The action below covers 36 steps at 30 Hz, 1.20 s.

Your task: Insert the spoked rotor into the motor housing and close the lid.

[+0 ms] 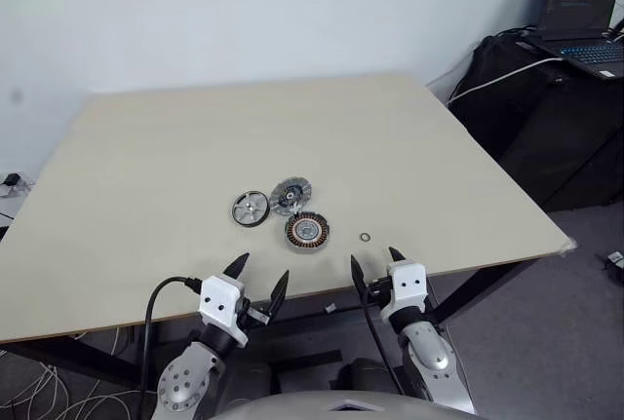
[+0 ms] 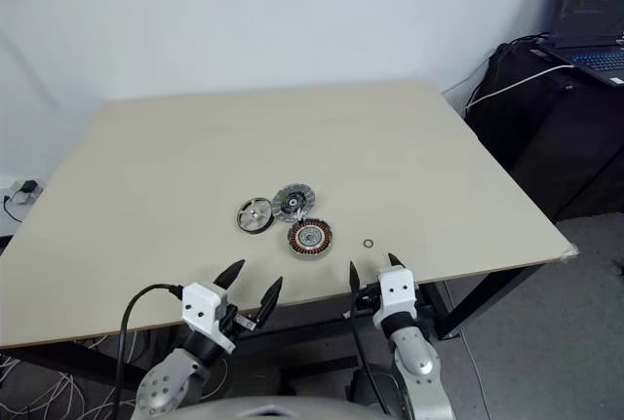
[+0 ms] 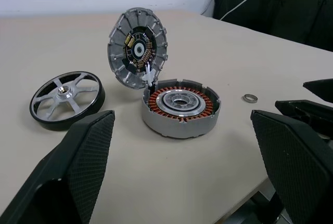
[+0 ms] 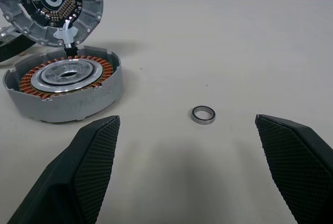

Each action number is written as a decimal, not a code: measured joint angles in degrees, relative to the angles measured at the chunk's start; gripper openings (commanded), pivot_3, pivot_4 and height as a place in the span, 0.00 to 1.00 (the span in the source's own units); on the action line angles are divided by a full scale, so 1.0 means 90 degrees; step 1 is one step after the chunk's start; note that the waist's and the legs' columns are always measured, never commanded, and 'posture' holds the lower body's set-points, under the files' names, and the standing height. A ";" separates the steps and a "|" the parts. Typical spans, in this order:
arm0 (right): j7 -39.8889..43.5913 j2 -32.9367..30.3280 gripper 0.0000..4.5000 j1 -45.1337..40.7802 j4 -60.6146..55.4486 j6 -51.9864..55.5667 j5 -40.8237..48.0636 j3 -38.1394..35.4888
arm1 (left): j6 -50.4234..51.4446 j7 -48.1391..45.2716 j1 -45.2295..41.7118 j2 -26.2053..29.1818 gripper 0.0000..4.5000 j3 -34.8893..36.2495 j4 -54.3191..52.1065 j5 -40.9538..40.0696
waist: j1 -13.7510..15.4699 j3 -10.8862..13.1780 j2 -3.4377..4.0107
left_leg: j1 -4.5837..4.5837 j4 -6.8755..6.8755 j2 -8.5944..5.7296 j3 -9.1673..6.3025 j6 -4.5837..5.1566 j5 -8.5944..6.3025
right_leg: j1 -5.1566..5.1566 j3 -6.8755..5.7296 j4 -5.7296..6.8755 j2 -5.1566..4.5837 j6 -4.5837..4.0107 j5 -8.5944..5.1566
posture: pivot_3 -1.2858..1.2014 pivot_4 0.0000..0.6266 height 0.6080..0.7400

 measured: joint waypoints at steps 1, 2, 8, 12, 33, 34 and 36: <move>0.0000 0.0000 1.00 0.0000 0.0000 0.0000 0.0000 0.0000 | 0.0000 0.0006 0.0007 0.0000 0.99 -0.0005 0.0000 0.0029 | 0.0000 0.0000 0.0000 | 0.0000 0.0000 0.0000 0.0000 0.0000 0.0000 | 0.0000 0.0000 0.0000 0.0000 0.0000 0.0000 | 0.52 0.00 1.00; 0.0000 0.0000 1.00 0.0000 0.0000 0.0000 0.0000 0.0000 | 0.0000 0.0014 0.0010 0.0000 0.99 -0.0008 0.0000 0.0042 | 0.0000 0.0000 -0.0001 | 0.0000 0.0000 0.0000 0.0000 0.0000 0.0000 | 0.0000 0.0000 0.0000 0.0000 0.0000 0.0000 | 0.52 0.00 1.00; 0.0000 0.0002 1.00 0.0000 0.0000 0.0000 0.0000 0.0000 | 0.0000 0.0020 0.0009 0.0001 0.99 -0.0003 0.0000 0.0050 | 0.0000 0.0001 -0.0001 | 0.0000 0.0000 0.0000 0.0000 0.0000 0.0000 | 0.0000 0.0000 0.0000 0.0000 0.0000 0.0000 | 0.52 0.00 1.00; 0.0001 0.0002 1.00 0.0000 0.0000 0.0000 0.0000 0.0001 | 0.0101 0.0022 0.0046 0.0027 0.99 0.0004 -0.0030 0.0040 | 0.0000 0.0002 -0.0002 | 0.0000 0.0000 0.0000 0.0000 0.0000 0.0000 | 0.0000 0.0000 0.0000 0.0000 0.0000 0.0000 | 0.52 0.00 1.00; 0.0136 -0.0180 1.00 -0.0798 -0.0794 0.2353 0.0120 -0.0057 | -0.0079 0.0248 -0.0603 -0.0124 0.99 0.0324 0.0735 0.0026 | 0.0008 0.0003 -0.0001 | -0.0002 0.0000 -0.0001 0.0000 0.0031 0.0018 | 0.0000 -0.0005 0.0000 0.0004 -0.0002 0.0000 | 0.52 0.00 1.00; 0.0162 -0.0198 1.00 -0.0859 -0.0846 0.2512 0.0126 -0.0056 | -0.0157 0.0208 -0.0657 -0.0111 0.99 0.0371 0.0912 0.0010 | 0.0009 0.0003 -0.0001 | -0.0002 -0.0001 -0.0001 0.0000 0.0032 0.0018 | 0.0000 -0.0005 -0.0001 0.0005 -0.0002 0.0000 | 0.52 0.00 1.00; 0.0206 -0.0269 1.00 -0.1025 -0.0878 0.2915 0.0135 -0.0055 | -0.0372 0.0085 -0.0814 -0.0075 0.99 0.0485 0.1378 -0.0102 | 0.0009 0.0002 -0.0002 | -0.0002 0.0000 -0.0003 0.0001 0.0032 0.0018 | 0.0001 -0.0005 -0.0001 0.0004 -0.0002 0.0000 | 0.52 0.00 1.00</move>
